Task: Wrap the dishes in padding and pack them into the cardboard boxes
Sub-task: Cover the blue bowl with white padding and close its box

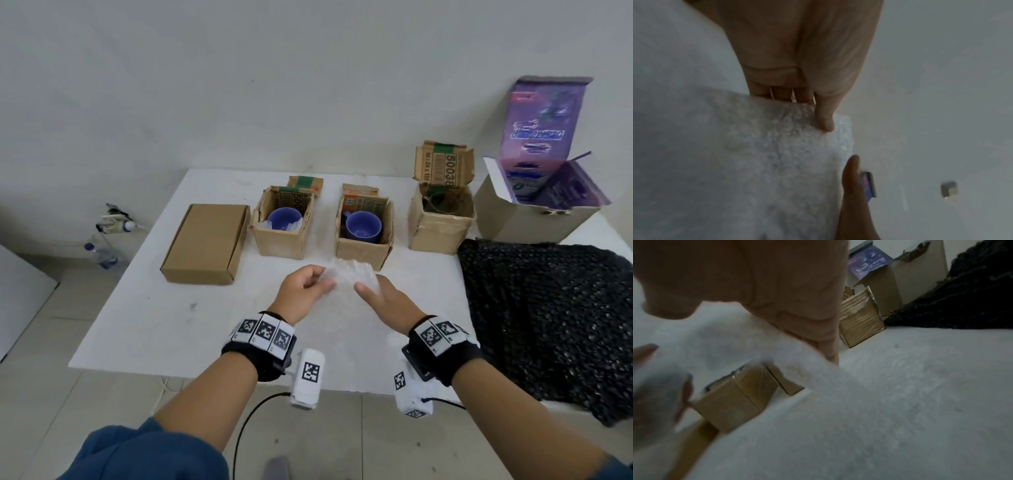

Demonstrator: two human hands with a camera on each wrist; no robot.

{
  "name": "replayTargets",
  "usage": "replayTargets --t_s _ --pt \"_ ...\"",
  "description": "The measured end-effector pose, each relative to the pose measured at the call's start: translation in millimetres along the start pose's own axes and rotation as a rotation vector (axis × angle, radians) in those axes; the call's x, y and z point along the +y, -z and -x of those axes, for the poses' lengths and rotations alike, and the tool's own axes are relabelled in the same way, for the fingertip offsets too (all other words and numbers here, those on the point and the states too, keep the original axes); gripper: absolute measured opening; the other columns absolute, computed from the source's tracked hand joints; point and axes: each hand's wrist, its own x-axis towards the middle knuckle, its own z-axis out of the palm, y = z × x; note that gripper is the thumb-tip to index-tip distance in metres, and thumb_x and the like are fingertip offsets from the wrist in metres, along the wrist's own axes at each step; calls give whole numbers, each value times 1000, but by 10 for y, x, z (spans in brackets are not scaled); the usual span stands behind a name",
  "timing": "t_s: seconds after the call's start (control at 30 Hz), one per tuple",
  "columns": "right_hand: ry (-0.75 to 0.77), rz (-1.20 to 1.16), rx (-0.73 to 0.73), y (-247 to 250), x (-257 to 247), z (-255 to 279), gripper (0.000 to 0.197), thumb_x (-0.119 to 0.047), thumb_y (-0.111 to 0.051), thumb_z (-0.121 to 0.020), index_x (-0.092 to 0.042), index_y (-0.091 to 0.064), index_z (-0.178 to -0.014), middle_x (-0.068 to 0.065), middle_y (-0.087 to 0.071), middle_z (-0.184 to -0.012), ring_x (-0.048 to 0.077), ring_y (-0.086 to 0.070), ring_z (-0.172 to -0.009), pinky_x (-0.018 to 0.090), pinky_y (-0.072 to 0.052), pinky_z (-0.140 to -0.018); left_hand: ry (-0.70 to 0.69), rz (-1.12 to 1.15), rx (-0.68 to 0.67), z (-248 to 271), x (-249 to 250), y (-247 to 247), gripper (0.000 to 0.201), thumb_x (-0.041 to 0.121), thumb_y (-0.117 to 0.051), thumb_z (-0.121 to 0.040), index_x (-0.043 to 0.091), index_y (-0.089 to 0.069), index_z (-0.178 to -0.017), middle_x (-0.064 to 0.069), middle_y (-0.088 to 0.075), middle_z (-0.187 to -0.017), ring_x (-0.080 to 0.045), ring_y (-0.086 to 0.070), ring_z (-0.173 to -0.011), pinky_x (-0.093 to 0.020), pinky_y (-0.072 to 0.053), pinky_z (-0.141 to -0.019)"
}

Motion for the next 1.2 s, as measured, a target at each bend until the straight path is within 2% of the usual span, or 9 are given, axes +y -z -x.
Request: replayTargets --t_s 0.1,0.2,0.33,0.47,0.63,0.73,0.87,1.1,1.2 --pt "74 -188 44 160 -128 39 62 -50 -62 -84 -20 -41 -134 -2 -54 -129 14 -55 -114 27 -44 -96 3 115 -61 -57 210 -176 16 17 -64 -88 16 -65 -103 -6 -70 -103 -19 -65 -100 -31 -50 -92" --pt "158 -317 74 351 -247 97 28 -25 -65 -87 -22 -54 -113 -1 -65 -109 3 -62 -93 17 -51 -82 -47 67 -80 -123 271 -284 15 22 -64 -88 16 -66 -102 -3 -69 -105 -18 -62 -103 -31 -48 -95" --pt "230 -285 155 555 -340 55 39 -9 -68 -83 -14 -50 -117 8 -63 -113 19 -62 -100 25 -49 -82 -27 68 -144 -174 333 -329 19 29 -66 -87 18 -62 -102 -5 -67 -112 -20 -60 -107 -35 -45 -98" --pt "322 -338 141 667 -484 52 45 2 -67 -80 -18 -45 -113 9 -63 -108 16 -64 -93 22 -53 -78 -27 136 -190 -153 487 -320 22 13 -58 -91 7 -54 -112 -6 -63 -108 -15 -60 -97 -24 -49 -85" --pt "396 -236 287 737 -572 26 51 -2 -73 -76 -14 -35 -109 -4 -52 -92 10 -55 -84 11 -47 -71 -55 130 -53 -180 595 -208 24 10 -70 -82 14 -51 -96 -19 -63 -108 -32 -62 -98 -44 -53 -82" --pt "408 -16 348 678 -578 -41 41 -24 -74 -78 -21 -43 -106 -3 -50 -102 13 -50 -95 22 -43 -84 -137 95 91 -182 653 -96 34 14 -78 -74 18 -52 -97 -16 -63 -109 -30 -63 -101 -48 -52 -91" --pt "340 -31 140 488 -590 -171 43 -45 -64 -84 -29 -45 -119 -1 -49 -127 17 -49 -114 36 -45 -98 -221 171 166 -170 743 81 37 8 -78 -73 19 -52 -97 -12 -62 -109 -22 -64 -97 -40 -53 -89" --pt "367 -411 60 263 -1071 -394 46 -11 -71 -81 -37 -44 -108 26 -58 -108 40 -63 -95 54 -55 -79 -373 56 209 -435 736 495 28 19 -74 -76 33 -56 -92 -5 -61 -107 -27 -61 -96 -48 -54 -84" --pt "364 -395 133 180 -1312 -681 42 -7 -69 -82 -36 -48 -103 22 -59 -113 29 -64 -92 41 -57 -75 -436 -148 133 -668 660 782 27 30 -73 -79 36 -59 -101 10 -56 -112 -17 -57 -102 -38 -52 -88"
